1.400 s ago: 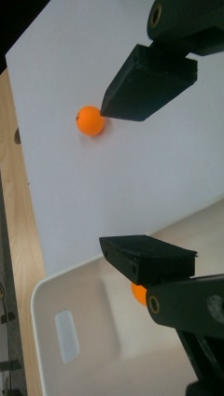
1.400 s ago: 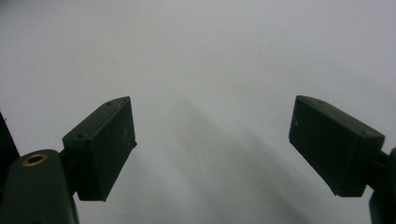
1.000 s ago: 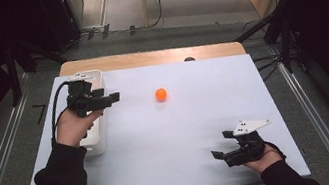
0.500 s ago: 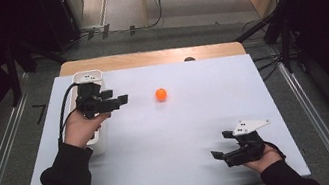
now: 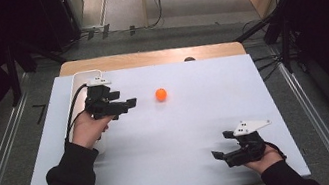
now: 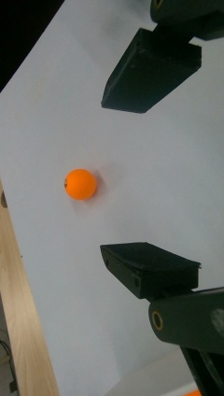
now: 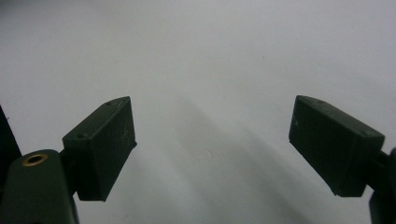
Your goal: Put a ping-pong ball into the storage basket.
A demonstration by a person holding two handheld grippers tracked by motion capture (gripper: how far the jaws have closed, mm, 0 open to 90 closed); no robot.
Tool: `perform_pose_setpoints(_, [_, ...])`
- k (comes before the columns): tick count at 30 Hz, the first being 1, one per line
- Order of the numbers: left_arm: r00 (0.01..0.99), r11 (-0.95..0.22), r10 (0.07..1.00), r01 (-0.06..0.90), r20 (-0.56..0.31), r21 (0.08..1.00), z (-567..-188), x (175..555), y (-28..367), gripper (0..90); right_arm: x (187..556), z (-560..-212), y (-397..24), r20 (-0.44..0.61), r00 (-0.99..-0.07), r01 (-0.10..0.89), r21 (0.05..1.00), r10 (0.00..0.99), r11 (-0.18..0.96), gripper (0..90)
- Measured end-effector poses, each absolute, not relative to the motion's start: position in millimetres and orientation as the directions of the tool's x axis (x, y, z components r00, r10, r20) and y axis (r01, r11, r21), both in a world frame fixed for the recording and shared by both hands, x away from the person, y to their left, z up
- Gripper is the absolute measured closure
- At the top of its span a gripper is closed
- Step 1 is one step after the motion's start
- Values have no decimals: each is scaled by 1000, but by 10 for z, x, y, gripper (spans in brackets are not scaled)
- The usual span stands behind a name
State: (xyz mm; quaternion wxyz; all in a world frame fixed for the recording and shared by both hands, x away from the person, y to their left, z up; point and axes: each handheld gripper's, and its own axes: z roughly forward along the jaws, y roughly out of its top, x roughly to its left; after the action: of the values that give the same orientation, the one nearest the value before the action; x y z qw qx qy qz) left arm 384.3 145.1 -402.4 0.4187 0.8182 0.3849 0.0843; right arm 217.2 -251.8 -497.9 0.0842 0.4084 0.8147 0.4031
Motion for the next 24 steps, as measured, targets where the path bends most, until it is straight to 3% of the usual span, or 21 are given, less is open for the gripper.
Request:
perform_pose_setpoints(13, [731,-393,667,511,-145,765,-4117,3808,1270,199,2160,-4981,-2521,190,-651,598,725,735,342,131])
perform_pose_setpoints(17, [727,-395,670,524,-154,754,-4159,3825,1218,132,2158,-4979,-2524,189,-650,598,725,736,342,131])
perform_pose_setpoints(18, [723,-384,672,527,-161,758,-4167,3831,1209,21,2160,-4979,-2524,188,-652,596,726,735,343,132])
perform_pose_setpoints(24, [729,-381,660,535,-184,754,-4186,3833,1157,0,2160,-4980,-2523,187,-651,596,727,735,342,131])
